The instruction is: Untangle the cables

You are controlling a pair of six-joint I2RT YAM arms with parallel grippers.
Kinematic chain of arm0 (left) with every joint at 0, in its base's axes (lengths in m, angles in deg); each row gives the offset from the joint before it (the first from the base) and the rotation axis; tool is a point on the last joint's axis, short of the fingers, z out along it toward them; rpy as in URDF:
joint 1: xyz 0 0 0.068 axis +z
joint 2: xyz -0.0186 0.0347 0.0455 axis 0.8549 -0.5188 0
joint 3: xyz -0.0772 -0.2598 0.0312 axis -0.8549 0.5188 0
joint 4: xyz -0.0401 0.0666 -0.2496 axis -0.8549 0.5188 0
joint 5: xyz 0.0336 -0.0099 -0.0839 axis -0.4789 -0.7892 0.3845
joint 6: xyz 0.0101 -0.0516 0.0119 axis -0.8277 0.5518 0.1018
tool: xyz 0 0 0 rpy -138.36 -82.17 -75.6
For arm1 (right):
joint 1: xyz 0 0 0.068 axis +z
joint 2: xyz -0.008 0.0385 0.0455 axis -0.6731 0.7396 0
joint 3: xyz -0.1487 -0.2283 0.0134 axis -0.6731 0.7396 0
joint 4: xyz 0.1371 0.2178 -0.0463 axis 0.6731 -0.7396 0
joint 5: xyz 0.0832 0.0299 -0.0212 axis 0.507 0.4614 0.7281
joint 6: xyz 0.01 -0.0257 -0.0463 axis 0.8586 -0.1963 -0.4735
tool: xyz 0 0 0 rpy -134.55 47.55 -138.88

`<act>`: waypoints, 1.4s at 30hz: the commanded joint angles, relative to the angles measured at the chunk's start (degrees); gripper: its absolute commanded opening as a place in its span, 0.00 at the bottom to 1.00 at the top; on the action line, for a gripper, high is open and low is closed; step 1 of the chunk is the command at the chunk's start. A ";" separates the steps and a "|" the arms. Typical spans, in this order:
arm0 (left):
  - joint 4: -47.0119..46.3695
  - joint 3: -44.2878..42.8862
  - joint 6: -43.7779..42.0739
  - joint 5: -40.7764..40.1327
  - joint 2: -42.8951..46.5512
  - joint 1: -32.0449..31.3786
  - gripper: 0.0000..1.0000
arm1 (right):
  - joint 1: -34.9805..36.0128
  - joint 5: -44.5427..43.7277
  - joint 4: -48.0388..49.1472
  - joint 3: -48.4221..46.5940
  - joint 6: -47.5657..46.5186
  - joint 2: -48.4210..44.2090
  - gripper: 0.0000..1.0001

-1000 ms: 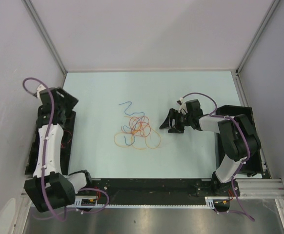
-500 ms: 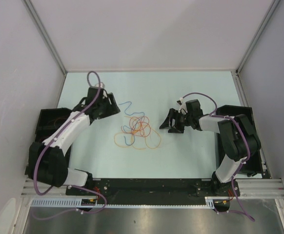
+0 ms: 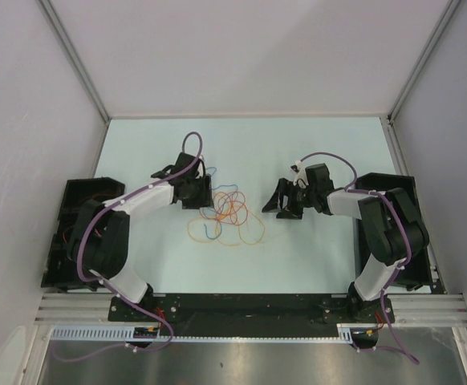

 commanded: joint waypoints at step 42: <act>15.20 -46.36 -4.82 -9.80 5.01 -10.88 0.00 | -1.27 -8.40 -17.09 -7.43 -0.46 -19.73 0.81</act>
